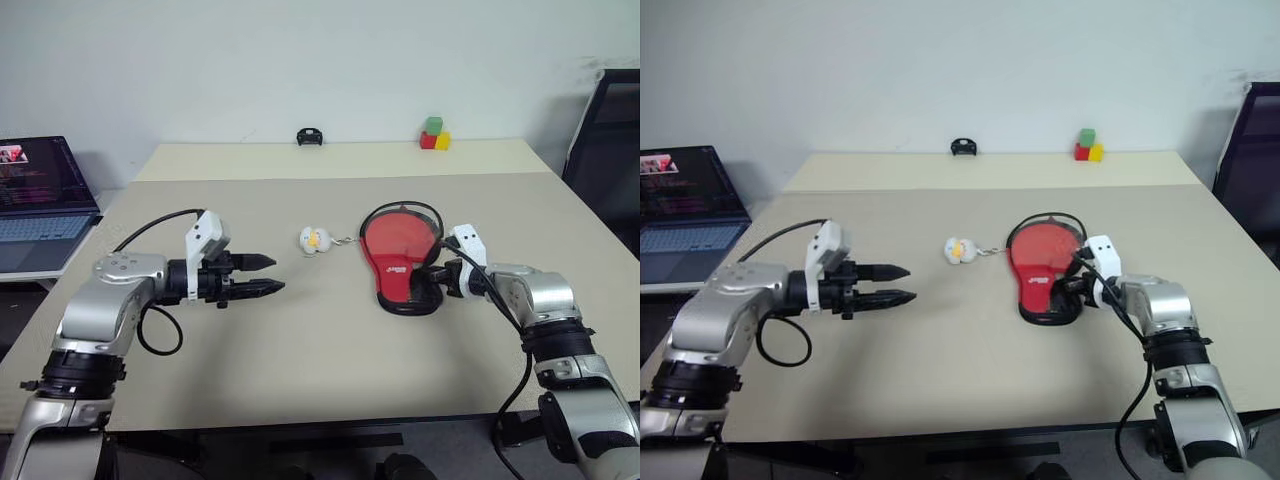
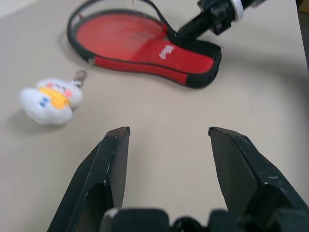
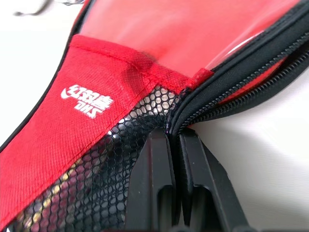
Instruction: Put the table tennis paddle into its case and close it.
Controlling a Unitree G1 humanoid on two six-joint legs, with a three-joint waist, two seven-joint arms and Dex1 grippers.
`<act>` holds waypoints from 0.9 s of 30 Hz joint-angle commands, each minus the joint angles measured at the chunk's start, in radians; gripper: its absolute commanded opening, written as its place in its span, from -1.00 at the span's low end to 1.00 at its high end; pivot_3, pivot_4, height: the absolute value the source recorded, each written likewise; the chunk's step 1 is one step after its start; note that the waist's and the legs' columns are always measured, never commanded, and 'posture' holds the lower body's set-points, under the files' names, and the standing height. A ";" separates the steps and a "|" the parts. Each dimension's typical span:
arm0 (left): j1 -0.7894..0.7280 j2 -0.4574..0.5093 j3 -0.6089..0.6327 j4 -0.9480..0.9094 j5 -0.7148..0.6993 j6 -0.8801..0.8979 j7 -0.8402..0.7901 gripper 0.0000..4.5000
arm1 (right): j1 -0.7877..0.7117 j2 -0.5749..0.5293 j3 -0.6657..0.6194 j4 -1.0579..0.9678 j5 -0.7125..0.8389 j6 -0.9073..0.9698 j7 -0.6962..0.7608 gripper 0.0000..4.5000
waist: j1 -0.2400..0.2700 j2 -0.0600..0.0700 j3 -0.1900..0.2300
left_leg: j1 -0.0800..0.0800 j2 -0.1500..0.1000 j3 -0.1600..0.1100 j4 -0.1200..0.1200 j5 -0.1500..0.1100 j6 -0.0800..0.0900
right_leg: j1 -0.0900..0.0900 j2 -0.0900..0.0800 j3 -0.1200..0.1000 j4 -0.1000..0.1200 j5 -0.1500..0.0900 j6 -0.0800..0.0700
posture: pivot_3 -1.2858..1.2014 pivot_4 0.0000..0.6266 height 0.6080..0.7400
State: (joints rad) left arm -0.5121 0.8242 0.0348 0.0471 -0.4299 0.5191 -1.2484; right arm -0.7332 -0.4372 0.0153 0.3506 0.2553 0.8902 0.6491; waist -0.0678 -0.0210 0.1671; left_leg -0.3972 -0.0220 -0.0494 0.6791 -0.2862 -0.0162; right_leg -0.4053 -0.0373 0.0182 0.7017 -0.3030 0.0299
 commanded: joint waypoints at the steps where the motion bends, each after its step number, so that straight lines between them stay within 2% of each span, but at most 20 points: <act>1: 0.035 0.030 0.009 -0.084 -0.015 -0.003 -0.017 0.26 | 0.007 0.053 0.030 -0.122 0.047 0.045 0.018 -0.99 | -0.002 0.000 0.000 | 0.000 0.000 0.000 0.000 0.000 0.000 | 0.000 0.000 0.000 0.000 0.000 0.000 | 0.03 -0.52 1.00; 13: 0.165 0.077 0.011 -0.197 -0.033 0.015 -0.045 0.26 | 0.123 0.136 0.059 -0.422 0.104 0.225 -0.036 -0.99 | 0.013 0.001 0.000 | -0.002 0.000 -0.001 -0.001 0.000 0.000 | 0.000 0.000 -0.001 -0.003 0.000 0.000 | 0.03 -0.52 1.00; 21: 0.214 0.098 0.012 -0.270 -0.069 0.050 -0.052 0.26 | 0.258 0.225 -0.080 -0.720 0.154 0.560 -0.216 -0.99 | 0.019 0.001 0.000 | -0.002 0.000 -0.002 -0.002 0.000 0.000 | 0.000 0.000 -0.001 -0.004 0.000 0.000 | 0.03 -0.52 1.00; 27: 0.212 0.088 -0.016 -0.296 -0.082 0.071 -0.058 0.26 | 0.339 0.295 -0.149 -0.879 0.163 0.713 -0.284 -0.99 | 0.026 0.001 0.000 | -0.002 -0.001 -0.002 -0.002 0.000 0.000 | 0.000 0.000 -0.002 -0.004 0.000 0.000 | 0.03 -0.52 1.00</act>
State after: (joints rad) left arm -0.2936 0.9059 0.0194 -0.2115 -0.4899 0.5846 -1.2992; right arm -0.4059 -0.1528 -0.1173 -0.4658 0.3906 1.5619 0.3737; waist -0.0421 -0.0204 0.1675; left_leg -0.3992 -0.0226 -0.0517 0.6775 -0.2864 -0.0161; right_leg -0.4053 -0.0378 0.0166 0.6981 -0.3031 0.0298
